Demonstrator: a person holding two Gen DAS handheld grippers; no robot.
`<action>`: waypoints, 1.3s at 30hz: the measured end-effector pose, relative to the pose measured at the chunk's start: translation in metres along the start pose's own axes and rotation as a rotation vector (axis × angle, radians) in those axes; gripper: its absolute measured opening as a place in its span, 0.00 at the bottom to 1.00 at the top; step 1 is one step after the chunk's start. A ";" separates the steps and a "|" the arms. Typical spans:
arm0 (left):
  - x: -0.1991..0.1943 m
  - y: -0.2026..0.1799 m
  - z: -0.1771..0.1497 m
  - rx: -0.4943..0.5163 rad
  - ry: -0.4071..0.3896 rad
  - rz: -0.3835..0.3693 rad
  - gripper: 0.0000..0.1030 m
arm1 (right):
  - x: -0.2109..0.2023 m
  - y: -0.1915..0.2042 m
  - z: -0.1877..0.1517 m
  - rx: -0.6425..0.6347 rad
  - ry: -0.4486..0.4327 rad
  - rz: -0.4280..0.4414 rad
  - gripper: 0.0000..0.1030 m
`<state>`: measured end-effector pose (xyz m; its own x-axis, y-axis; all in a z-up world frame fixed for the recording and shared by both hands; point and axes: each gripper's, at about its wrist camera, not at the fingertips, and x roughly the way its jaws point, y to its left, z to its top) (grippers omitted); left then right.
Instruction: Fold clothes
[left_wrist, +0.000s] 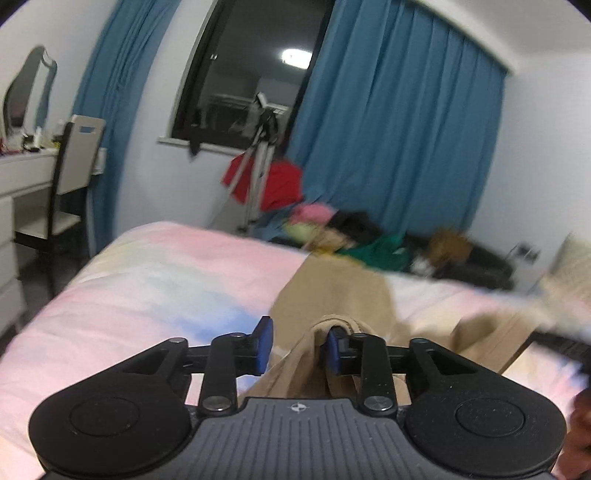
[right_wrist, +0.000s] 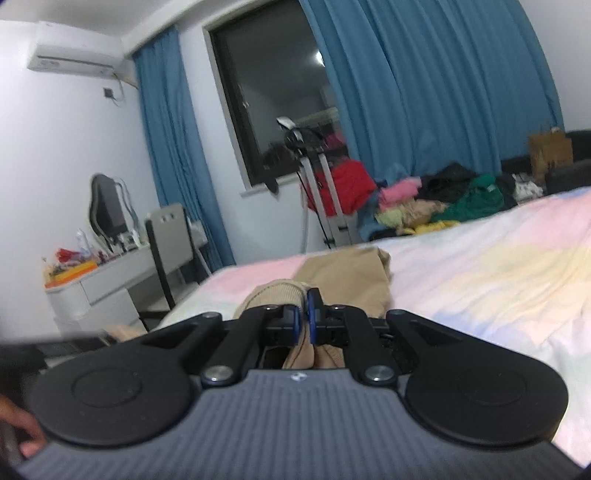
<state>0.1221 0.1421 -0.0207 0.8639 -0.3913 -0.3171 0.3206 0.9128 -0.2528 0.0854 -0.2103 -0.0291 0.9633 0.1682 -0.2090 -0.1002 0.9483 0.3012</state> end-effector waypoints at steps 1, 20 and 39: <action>-0.005 0.002 0.003 -0.007 -0.004 -0.017 0.33 | 0.003 0.000 -0.003 0.008 0.018 -0.015 0.08; 0.070 0.061 -0.033 -0.186 0.413 0.266 0.58 | 0.042 0.005 -0.042 0.060 0.309 0.024 0.08; 0.015 -0.110 -0.074 0.652 0.167 0.053 0.98 | 0.025 -0.003 -0.031 0.201 0.249 0.083 0.08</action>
<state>0.0713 0.0269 -0.0655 0.8303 -0.3088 -0.4639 0.4932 0.7947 0.3538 0.1019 -0.2003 -0.0644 0.8609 0.3266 -0.3900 -0.1005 0.8608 0.4989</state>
